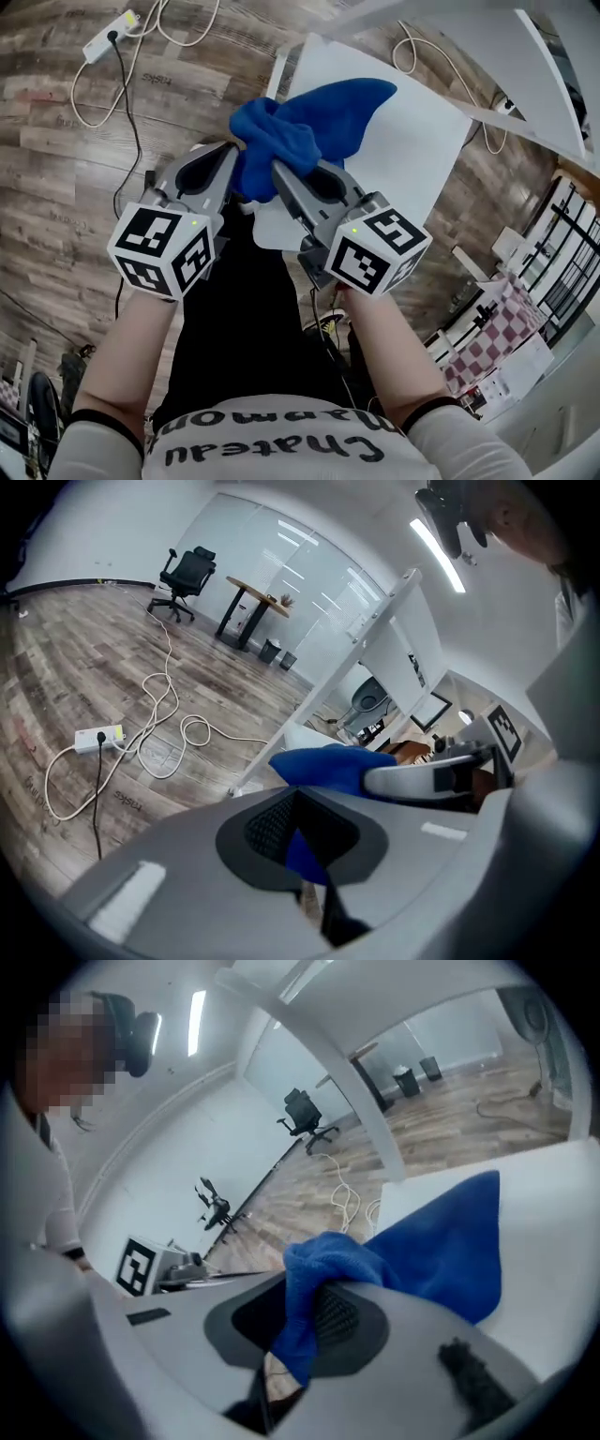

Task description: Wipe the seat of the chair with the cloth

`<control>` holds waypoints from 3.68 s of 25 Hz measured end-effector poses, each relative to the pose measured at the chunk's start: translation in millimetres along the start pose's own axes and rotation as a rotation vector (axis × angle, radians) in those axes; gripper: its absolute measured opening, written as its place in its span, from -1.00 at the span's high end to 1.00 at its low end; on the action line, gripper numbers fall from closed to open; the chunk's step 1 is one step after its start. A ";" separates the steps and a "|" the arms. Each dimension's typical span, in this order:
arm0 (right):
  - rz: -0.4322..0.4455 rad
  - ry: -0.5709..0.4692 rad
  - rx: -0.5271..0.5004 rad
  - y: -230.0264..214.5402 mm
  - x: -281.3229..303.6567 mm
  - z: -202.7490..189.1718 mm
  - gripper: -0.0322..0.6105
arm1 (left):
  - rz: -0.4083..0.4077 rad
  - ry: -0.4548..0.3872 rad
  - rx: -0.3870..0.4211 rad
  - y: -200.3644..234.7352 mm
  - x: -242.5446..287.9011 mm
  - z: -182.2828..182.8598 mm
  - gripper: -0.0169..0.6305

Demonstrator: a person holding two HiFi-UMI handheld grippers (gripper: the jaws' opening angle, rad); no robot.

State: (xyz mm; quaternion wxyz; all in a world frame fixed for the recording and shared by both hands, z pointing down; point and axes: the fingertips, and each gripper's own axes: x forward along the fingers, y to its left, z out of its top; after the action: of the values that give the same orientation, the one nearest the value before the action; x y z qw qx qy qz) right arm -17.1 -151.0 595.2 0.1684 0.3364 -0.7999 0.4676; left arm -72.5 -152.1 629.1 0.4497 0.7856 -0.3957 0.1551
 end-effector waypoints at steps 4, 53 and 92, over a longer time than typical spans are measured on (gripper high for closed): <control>-0.288 0.180 -0.287 -49.0 15.3 5.0 0.72 | -0.003 -0.007 -0.005 1.1 0.2 -1.0 0.92; -0.848 -0.113 -0.181 -289.7 -227.0 -8.4 0.72 | -0.089 0.165 0.096 -87.5 59.1 -83.8 0.92; -0.418 0.052 -0.714 -39.7 -0.6 -55.7 0.73 | 0.137 -0.092 -0.199 -40.0 -72.2 -88.5 0.92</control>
State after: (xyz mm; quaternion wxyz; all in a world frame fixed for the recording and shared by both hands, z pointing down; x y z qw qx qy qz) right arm 8.4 -116.2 648.2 0.3858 0.4000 -0.8220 0.1247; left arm -78.2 -32.6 611.0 0.4954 0.7143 -0.4821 0.1094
